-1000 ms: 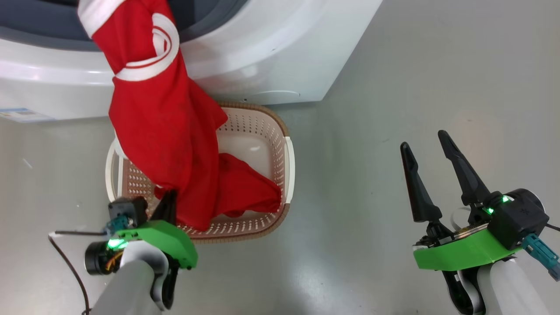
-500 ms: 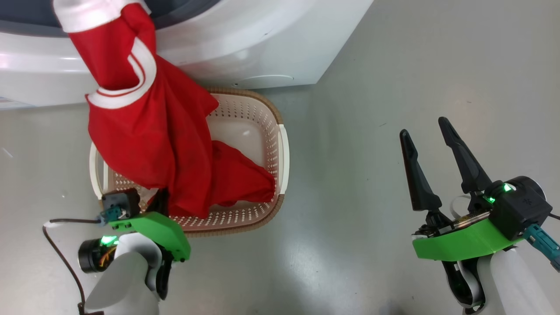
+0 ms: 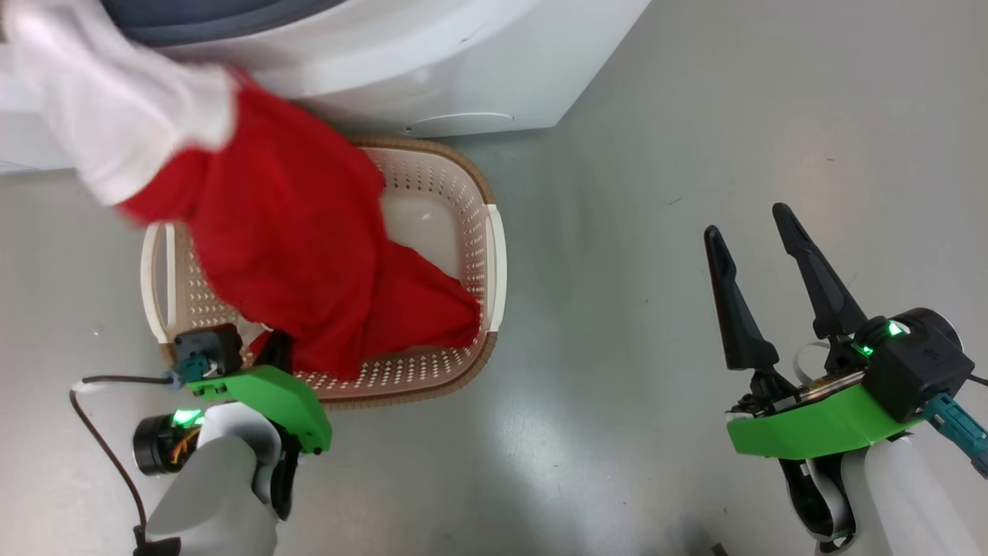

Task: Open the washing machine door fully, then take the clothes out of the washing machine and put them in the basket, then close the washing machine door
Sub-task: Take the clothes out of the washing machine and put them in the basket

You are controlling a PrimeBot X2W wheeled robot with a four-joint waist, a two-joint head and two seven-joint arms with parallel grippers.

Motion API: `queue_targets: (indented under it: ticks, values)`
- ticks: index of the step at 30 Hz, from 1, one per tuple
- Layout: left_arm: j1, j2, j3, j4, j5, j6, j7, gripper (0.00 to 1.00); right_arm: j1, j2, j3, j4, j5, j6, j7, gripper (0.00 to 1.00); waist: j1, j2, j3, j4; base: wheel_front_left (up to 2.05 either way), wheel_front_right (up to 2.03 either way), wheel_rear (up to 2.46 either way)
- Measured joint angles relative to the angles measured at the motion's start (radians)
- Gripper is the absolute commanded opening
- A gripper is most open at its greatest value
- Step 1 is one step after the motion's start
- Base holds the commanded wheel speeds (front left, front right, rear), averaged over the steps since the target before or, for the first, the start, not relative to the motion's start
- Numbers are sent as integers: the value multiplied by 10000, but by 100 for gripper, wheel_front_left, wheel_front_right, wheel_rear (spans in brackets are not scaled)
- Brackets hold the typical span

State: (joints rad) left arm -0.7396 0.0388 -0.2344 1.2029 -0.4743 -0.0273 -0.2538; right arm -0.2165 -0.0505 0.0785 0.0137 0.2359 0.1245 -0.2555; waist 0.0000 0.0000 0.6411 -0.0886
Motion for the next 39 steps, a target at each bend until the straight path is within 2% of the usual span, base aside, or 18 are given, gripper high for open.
queue_targets:
  ticks: [2, 3, 4, 6, 7, 14, 26, 32, 39]
  values:
    - [0, 0, 21, -2, 52, 0, 0, 0, -20, 0, 2, 8, 0, 0, 0, 100, 0, 0, 5, -8, 0, 0, 0]
    - [-1, -2, 42, -6, 90, 2, 0, 35, -77, 0, 4, 19, 0, 0, 0, 100, 0, 0, 6, -17, 0, 0, 0]
    - [-4, -4, 63, -15, 104, 2, 0, 50, -144, 0, 4, 19, 0, 0, 0, 100, 0, 0, 3, -25, 0, 0, 0]
    - [-15, -2, 90, -61, 159, 10, 0, 94, -196, -2, 8, 21, 0, 0, 0, 100, 0, 0, -12, -40, 0, 0, 0]
    - [-23, 0, 104, -102, 196, 19, 0, 100, -195, -2, 10, 35, 2, 0, 0, 100, 0, 0, -20, -47, 0, 0, 0]
    - [-25, 2, 228, -397, 385, 90, 0, 100, -192, -2, 17, 79, 19, 0, 0, 100, 0, 0, -137, -30, 0, 0, 0]
    - [118, 6, 642, -1881, 963, 81, 0, 100, -130, -2, 21, 142, 29, 0, 0, 100, 0, 0, -534, 82, 0, 0, 0]
    - [691, -2, 884, -2711, 1129, 0, 0, 100, -71, -2, 21, 174, 29, 0, 0, 100, 0, 0, -847, 139, 0, 0, 0]
    - [1468, -8, 1427, -4284, 1411, -12, 0, 100, 92, -2, 25, 217, 29, 0, 0, 100, 0, 0, -1232, 211, 0, 0, 0]
